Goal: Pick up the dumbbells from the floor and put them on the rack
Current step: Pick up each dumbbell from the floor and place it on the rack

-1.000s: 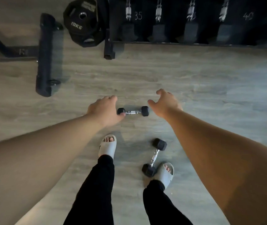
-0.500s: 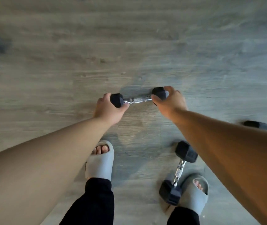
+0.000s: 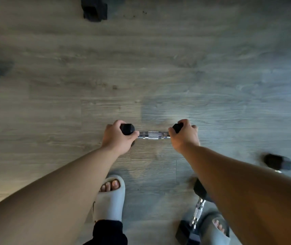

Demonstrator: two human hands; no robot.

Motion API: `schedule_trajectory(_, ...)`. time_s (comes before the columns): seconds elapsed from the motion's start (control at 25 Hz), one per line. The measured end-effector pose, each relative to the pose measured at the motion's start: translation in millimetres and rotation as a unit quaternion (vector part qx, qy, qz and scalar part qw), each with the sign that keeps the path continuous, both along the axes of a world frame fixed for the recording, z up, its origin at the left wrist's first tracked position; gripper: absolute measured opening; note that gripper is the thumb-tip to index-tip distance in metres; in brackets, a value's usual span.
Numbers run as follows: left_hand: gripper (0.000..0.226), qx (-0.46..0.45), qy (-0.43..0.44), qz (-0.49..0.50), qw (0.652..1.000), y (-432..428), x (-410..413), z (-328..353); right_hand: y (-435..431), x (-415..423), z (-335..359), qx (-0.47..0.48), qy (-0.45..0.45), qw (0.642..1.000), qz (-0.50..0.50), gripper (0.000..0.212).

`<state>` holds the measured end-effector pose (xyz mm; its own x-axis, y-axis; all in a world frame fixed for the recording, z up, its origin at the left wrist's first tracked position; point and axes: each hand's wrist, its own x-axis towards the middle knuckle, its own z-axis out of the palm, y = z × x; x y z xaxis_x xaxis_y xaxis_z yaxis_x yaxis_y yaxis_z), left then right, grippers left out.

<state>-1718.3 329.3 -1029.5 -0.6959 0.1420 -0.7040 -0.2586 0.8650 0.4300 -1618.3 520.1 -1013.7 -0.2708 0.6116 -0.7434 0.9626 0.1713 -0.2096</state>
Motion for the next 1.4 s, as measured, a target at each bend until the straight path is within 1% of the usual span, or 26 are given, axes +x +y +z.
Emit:
schedule_trajectory(0.12,0.047,0.004,0.026,-0.011,1.0,5,-19,91,-6,-6,97,-0.011,0.023,0.998,-0.058,0.044)
schedule_trajectory(0.2,0.048,0.017,0.031,-0.021,0.999,12,-38,166,-5,-14,171,-0.003,0.046,0.994,-0.095,0.043)
schedule_trajectory(0.4,0.047,0.046,0.091,-0.099,0.99,32,-107,389,-10,-54,377,0.012,0.103,0.976,-0.193,0.038)
schedule_trajectory(0.48,0.05,0.054,0.113,-0.126,0.984,37,-137,476,-13,-76,456,0.014,0.125,0.965,-0.23,0.036)
schedule_trajectory(0.6,0.063,0.067,0.146,-0.137,0.978,49,-177,572,-18,-107,539,0.016,0.171,0.941,-0.292,0.036)
schedule_trajectory(0.68,0.064,0.076,0.175,-0.137,0.972,62,-204,622,-17,-129,578,0.005,0.198,0.923,-0.331,0.039)
schedule_trajectory(0.76,0.061,0.083,0.205,-0.157,0.963,81,-230,656,-11,-152,604,-0.021,0.226,0.9,-0.372,0.043)
schedule_trajectory(0.88,0.061,0.087,0.23,-0.197,0.949,119,-270,686,12,-185,621,-0.051,0.264,0.856,-0.442,0.045)
schedule_trajectory(1.0,0.059,0.097,0.244,-0.225,0.938,167,-309,700,41,-218,623,-0.078,0.3,0.801,-0.512,0.041)
schedule_trajectory(1.12,0.056,0.089,0.259,-0.275,0.922,222,-347,710,82,-253,615,-0.13,0.294,0.76,-0.564,0.04)
schedule_trajectory(1.16,0.057,0.08,0.261,-0.295,0.916,239,-359,713,94,-265,614,-0.141,0.293,0.752,-0.574,0.04)
schedule_trajectory(1.24,0.058,0.065,0.268,-0.326,0.904,273,-383,719,122,-289,615,-0.146,0.298,0.745,-0.578,0.04)
schedule_trajectory(1.4,0.06,0.071,0.29,-0.369,0.88,329,-429,731,165,-335,609,-0.142,0.297,0.743,-0.582,0.043)
